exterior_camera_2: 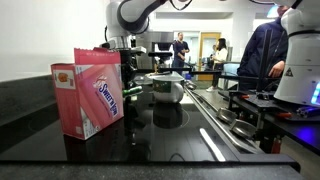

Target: Put the marker in the mug

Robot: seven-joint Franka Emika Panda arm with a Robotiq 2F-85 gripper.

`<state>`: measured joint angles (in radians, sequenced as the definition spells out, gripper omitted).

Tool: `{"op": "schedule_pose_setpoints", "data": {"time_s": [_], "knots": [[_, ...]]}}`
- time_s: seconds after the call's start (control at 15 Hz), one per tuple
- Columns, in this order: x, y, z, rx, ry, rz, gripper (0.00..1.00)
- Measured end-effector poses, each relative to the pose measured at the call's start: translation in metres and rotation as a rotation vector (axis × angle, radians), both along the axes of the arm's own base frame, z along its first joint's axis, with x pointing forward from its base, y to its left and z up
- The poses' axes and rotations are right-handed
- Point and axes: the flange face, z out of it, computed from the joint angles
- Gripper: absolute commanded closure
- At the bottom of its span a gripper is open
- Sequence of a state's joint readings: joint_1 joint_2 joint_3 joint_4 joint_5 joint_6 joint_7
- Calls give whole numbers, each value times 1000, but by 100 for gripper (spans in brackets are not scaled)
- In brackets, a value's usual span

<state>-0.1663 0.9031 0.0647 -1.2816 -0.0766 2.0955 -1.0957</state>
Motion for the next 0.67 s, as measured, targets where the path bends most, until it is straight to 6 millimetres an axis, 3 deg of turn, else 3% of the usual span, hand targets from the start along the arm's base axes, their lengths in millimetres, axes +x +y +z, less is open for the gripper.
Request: {"op": "schedule_pose_setpoints", "data": {"time_s": [0.33,0.6,0.67], "knots": [[2,1,3,5,-7,1,100],[9,15,28,24,-61,39,100],[10,18,37,26,-77,49,79]]}}
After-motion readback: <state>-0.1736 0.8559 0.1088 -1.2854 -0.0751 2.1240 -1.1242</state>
